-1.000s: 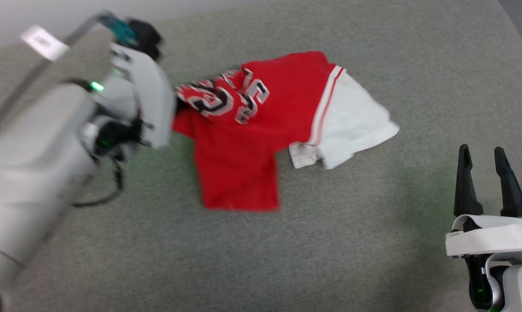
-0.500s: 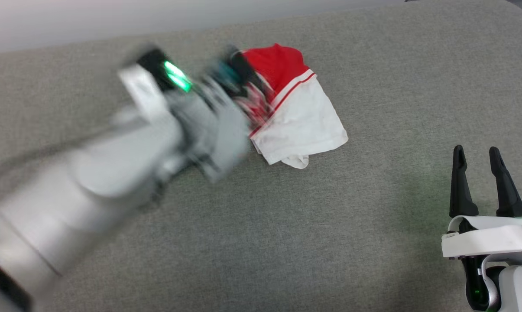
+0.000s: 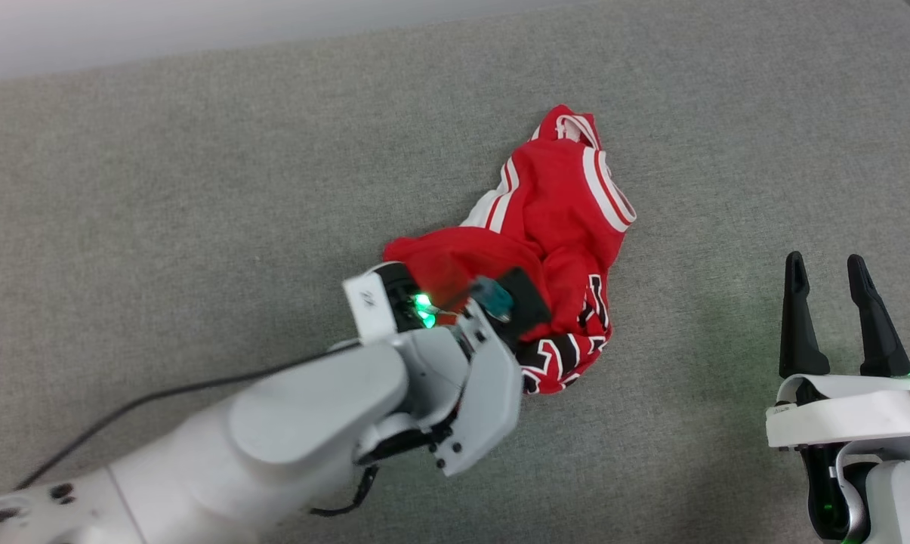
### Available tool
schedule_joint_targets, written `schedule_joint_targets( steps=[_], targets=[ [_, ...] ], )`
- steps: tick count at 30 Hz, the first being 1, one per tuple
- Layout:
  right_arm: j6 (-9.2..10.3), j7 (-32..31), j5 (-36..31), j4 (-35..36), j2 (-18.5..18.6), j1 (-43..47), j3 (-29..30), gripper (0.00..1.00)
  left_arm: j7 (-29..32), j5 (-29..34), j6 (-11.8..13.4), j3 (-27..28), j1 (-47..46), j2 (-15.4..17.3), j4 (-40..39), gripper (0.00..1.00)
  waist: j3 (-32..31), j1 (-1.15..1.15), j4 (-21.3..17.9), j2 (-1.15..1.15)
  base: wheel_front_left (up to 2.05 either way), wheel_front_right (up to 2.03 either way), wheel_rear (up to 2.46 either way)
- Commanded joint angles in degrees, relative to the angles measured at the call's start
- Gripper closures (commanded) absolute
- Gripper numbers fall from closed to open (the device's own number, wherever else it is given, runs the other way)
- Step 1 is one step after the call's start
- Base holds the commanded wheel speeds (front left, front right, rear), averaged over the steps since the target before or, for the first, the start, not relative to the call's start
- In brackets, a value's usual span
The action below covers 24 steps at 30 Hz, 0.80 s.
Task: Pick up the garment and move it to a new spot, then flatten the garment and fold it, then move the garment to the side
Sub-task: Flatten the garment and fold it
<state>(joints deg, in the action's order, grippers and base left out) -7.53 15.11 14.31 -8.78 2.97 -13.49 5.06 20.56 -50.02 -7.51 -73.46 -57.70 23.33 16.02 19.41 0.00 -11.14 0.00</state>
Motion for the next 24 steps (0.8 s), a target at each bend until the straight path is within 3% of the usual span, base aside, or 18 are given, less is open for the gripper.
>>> schedule_joint_targets(
  steps=[1,8,12,18,24],
  targets=[
    [0.08,0.04,0.44,-0.14,-0.08,-0.05,0.08,0.00,0.38,-3.61,0.13,0.13,-0.61,1.26,-0.48,0.00,-0.13,0.00,0.09,0.00,0.00,0.00,0.00],
    [0.08,0.04,0.86,-0.51,-0.09,0.41,-0.25,0.00,5.28,-16.05,0.11,1.49,-6.86,8.22,-6.34,0.00,-0.80,0.00,0.13,0.00,0.00,0.00,0.00],
    [0.08,0.04,1.14,-0.53,-0.09,0.39,-0.99,0.00,8.69,-22.60,0.11,3.80,-10.51,10.33,-6.67,0.00,-0.76,0.00,-0.41,0.00,0.00,0.00,0.00],
    [0.08,0.04,1.75,-0.29,-0.09,-0.31,-1.33,0.00,13.40,-30.17,0.10,7.03,-15.87,11.23,-3.38,0.00,0.32,0.00,-2.44,0.00,0.00,0.00,0.00],
    [0.08,0.05,2.42,-0.16,-0.10,-0.65,-1.56,0.00,12.60,-26.77,0.15,5.99,-18.37,8.90,6.66,0.00,1.50,0.00,-3.92,0.00,0.00,0.00,0.00]
  ],
)
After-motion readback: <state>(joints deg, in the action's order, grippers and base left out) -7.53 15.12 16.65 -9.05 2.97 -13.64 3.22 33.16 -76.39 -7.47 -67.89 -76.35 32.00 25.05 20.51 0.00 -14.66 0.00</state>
